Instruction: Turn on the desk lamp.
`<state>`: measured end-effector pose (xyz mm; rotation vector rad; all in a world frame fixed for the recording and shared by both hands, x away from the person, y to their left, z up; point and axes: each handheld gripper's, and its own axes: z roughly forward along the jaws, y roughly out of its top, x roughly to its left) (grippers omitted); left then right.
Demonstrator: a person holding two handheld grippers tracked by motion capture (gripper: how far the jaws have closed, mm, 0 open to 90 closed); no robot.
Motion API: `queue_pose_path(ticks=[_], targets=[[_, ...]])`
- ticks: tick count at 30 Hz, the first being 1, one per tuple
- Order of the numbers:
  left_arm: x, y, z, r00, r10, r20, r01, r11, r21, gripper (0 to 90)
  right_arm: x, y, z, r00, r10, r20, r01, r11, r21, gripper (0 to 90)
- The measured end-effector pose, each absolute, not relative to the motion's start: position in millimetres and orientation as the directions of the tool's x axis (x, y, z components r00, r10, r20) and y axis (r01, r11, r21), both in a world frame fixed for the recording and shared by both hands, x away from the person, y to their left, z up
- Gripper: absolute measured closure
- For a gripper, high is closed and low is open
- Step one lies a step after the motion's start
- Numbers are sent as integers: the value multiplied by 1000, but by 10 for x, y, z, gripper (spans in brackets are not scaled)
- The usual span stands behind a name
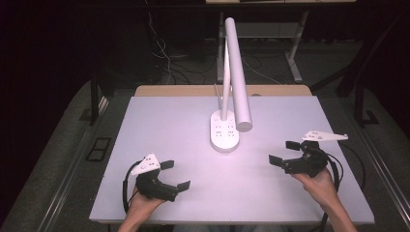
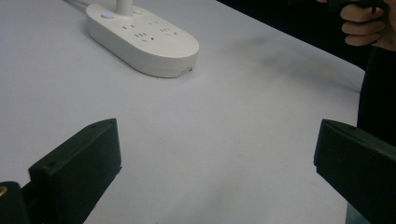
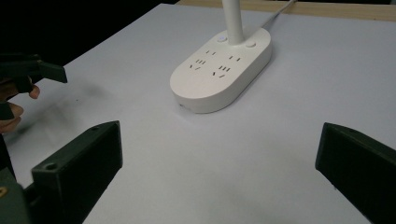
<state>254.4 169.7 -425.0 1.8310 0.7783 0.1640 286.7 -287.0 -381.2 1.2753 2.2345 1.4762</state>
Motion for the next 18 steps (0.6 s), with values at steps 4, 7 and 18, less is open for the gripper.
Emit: queue_pose_path(ticks=[4, 7, 18], targets=[[2544, 1700, -4249, 775, 581, -249, 431, -198, 881, 0, 2760, -2892, -3869, -614, 731, 296, 554, 132, 822, 5], [2544, 1699, -4251, 775, 580, -249, 431, -198, 880, 0, 2670, -2911, -3935, -610, 735, 294, 555, 132, 821, 4], [2548, 1695, -4251, 776, 580, -248, 432, -202, 879, 0, 2487, -2938, -4065, -599, 745, 294, 562, 130, 817, 5]])
